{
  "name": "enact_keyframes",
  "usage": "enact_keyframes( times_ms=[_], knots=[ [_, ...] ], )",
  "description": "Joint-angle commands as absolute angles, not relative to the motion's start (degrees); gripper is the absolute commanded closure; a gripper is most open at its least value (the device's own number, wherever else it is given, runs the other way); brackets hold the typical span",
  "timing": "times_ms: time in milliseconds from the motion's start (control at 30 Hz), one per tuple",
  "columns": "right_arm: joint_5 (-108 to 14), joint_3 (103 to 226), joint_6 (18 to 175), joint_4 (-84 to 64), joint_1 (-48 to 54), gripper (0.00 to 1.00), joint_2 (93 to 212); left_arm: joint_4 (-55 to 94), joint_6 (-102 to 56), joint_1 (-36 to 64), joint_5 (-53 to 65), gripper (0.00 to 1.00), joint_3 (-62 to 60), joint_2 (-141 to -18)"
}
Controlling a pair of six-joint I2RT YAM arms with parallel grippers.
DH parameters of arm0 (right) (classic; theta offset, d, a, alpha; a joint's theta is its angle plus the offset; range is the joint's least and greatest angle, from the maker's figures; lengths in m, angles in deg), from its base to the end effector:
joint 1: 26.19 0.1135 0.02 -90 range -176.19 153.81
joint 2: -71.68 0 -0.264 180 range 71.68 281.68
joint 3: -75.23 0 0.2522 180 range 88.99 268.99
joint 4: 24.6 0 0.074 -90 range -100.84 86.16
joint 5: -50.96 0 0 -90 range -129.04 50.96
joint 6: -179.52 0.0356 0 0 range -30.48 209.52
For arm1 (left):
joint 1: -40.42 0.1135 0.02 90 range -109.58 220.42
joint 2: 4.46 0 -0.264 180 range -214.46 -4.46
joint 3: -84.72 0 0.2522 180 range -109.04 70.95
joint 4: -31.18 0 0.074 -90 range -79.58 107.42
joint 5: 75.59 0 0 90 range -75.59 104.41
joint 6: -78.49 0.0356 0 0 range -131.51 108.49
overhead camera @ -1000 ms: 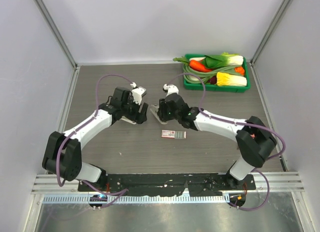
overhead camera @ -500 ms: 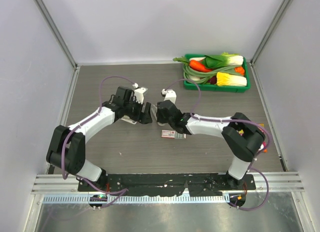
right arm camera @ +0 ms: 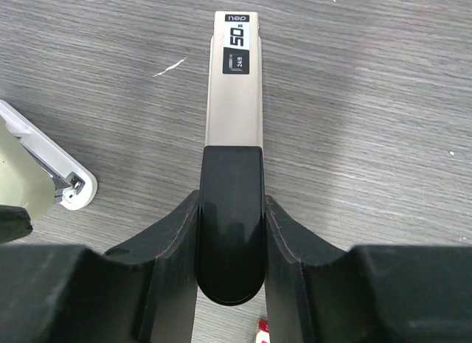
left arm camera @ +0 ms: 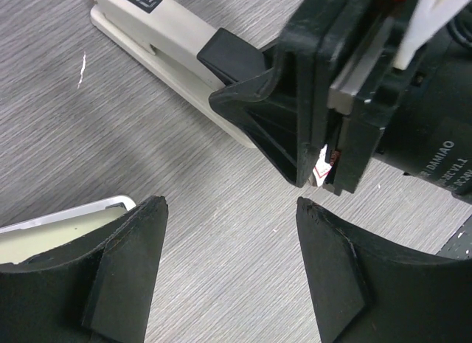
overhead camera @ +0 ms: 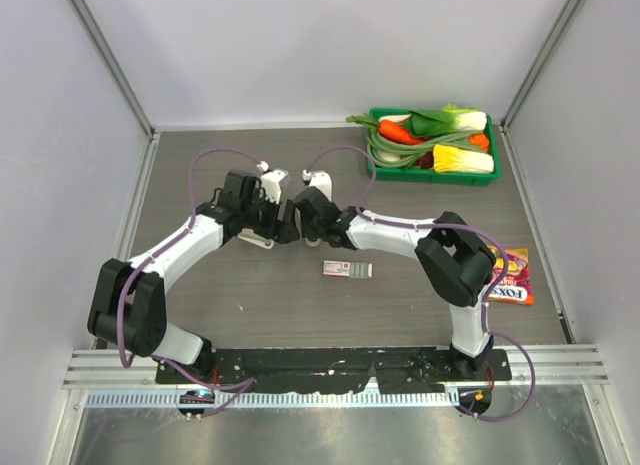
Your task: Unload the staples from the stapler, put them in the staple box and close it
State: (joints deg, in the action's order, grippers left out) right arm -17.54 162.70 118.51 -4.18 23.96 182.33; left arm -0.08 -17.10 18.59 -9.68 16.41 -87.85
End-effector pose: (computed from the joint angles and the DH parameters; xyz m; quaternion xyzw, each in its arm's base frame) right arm 0.2808 0.3160 0.1874 -0.0936 0.9011 0.1144 0.4076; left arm 0.2793 -0.1275 0.2331 0.2051 0.8878 -0.2744 0.3074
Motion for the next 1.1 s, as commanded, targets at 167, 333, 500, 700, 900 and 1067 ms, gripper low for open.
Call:
enact_keyframes(
  times_ms=[167,333,500,700,900,1067],
  knots=[
    [-20.4,174.77,116.5,11.22,24.17,0.69,186.72,1.86,-16.35,19.41,-8.88,0.25,17.25,-84.09],
    [-21.28,176.18,116.41,13.25,24.17,0.66,187.52,1.86,-17.05,22.04,-9.75,0.25,18.31,-82.42],
    [-22.16,177.49,116.32,13.95,24.17,0.6,187.6,1.25,-17.31,23.98,-10.28,0.24,18.75,-82.07],
    [-22.6,180.66,115.53,17.55,24.17,0.54,189.36,1.07,-17.49,24.68,-10.55,0.24,19.19,-81.63],
    [-23.13,182.5,114.92,19.83,24.0,0.54,190.5,0.98,-17.49,24.68,-10.81,0.24,19.28,-81.45],
    [-23.31,185.75,114.21,23.87,23.82,0.56,192.35,0.98,-17.32,24.77,-10.9,0.24,19.36,-81.36]
  ],
)
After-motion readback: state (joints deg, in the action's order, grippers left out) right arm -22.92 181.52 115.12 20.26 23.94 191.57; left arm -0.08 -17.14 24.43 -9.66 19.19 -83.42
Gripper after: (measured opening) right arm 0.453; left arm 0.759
